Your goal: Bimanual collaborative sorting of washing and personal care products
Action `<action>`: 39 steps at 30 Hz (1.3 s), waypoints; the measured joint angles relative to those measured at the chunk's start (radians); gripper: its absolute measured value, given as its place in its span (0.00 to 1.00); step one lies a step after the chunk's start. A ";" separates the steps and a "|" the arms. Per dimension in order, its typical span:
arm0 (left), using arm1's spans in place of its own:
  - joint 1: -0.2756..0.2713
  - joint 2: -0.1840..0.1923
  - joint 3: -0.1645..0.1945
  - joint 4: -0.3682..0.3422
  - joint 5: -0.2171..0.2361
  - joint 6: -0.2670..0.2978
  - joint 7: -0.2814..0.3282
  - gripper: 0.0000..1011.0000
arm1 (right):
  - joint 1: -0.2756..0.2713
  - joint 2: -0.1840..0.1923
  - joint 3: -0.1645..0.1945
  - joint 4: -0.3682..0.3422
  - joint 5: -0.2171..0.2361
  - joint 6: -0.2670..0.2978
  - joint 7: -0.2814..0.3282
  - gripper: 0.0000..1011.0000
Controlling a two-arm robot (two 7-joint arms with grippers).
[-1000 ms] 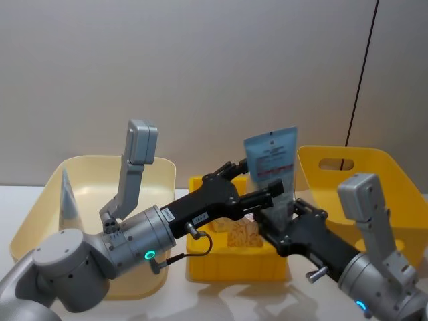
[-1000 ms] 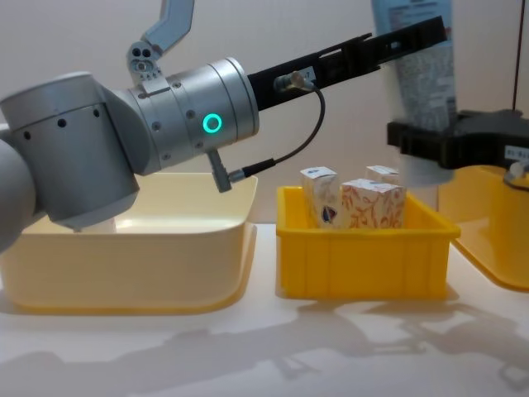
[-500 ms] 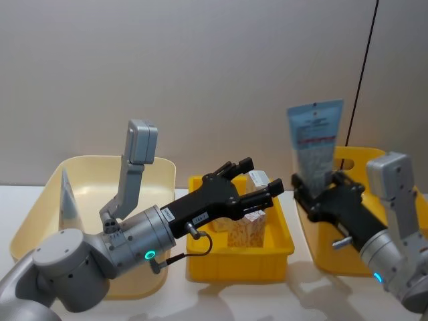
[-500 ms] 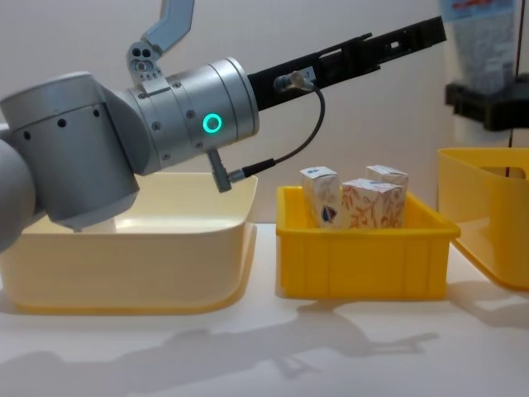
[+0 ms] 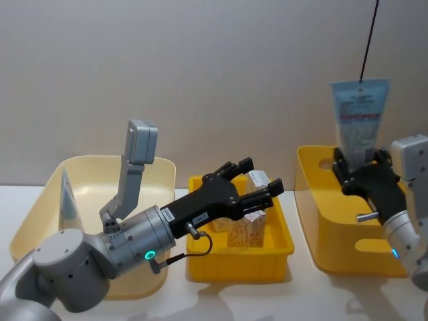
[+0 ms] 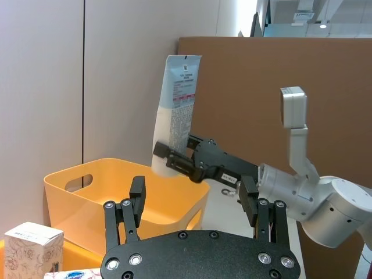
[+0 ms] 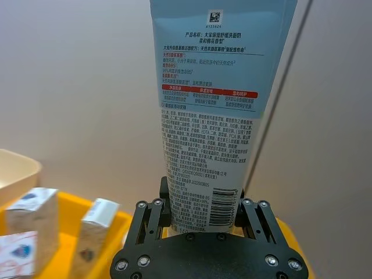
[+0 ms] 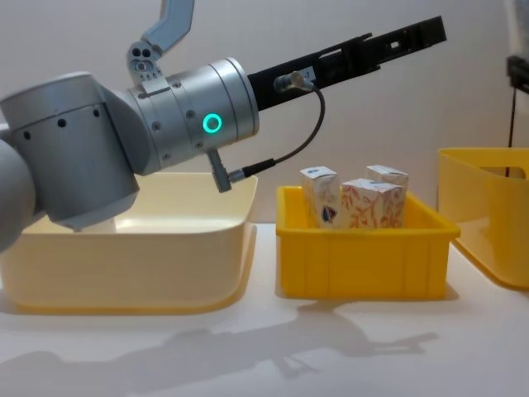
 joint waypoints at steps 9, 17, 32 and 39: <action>0.000 0.000 0.000 0.000 0.000 0.000 0.000 0.99 | 0.031 -0.020 0.025 0.061 -0.065 0.013 -0.099 0.55; 0.000 0.000 0.000 0.000 0.000 0.000 0.000 0.99 | 0.046 -0.039 0.042 0.106 -0.101 0.071 -0.154 0.55; 0.000 0.000 0.000 0.000 0.000 0.000 0.000 0.99 | 0.053 -0.067 0.049 0.140 -0.106 0.134 -0.145 0.55; 0.000 0.000 0.000 0.000 0.000 0.000 0.000 0.99 | 0.054 -0.084 0.055 0.148 -0.099 0.156 -0.137 0.55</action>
